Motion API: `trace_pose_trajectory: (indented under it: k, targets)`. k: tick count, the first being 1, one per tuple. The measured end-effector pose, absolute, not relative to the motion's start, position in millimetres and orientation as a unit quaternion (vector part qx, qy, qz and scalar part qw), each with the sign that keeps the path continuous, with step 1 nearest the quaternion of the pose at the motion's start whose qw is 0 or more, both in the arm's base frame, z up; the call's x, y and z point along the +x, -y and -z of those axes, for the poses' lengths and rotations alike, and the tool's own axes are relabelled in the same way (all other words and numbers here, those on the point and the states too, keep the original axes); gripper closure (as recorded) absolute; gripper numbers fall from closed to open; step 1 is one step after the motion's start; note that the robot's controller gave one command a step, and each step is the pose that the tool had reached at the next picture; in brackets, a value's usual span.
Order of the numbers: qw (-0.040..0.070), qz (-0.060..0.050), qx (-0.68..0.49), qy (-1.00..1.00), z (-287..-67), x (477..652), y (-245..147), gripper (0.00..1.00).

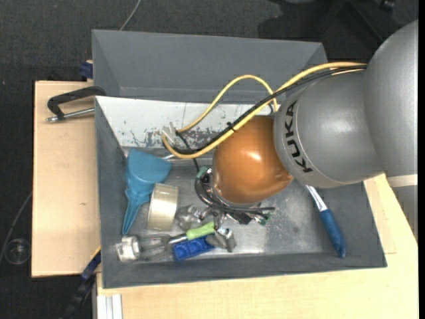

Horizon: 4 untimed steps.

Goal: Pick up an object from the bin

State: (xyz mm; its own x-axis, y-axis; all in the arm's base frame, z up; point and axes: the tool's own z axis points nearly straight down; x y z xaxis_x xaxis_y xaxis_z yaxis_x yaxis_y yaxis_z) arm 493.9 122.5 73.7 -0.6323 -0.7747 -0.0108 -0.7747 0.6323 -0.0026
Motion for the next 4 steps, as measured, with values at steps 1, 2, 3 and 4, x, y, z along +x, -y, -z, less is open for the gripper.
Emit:
trace_pose_trajectory:
  k: [1, 2, 3, 4]
  targets:
    - [0.005, -0.001, -0.429, -0.903, -73.7, 493.9, -122.5, 1.00]
    - [0.007, -0.001, -0.428, -0.904, -75.5, 494.4, -123.0, 1.00]
    - [0.008, -0.001, -0.428, -0.904, -76.7, 494.8, -123.4, 1.00]
    - [0.008, -0.002, -0.428, -0.904, -79.5, 494.8, -123.7, 1.00]
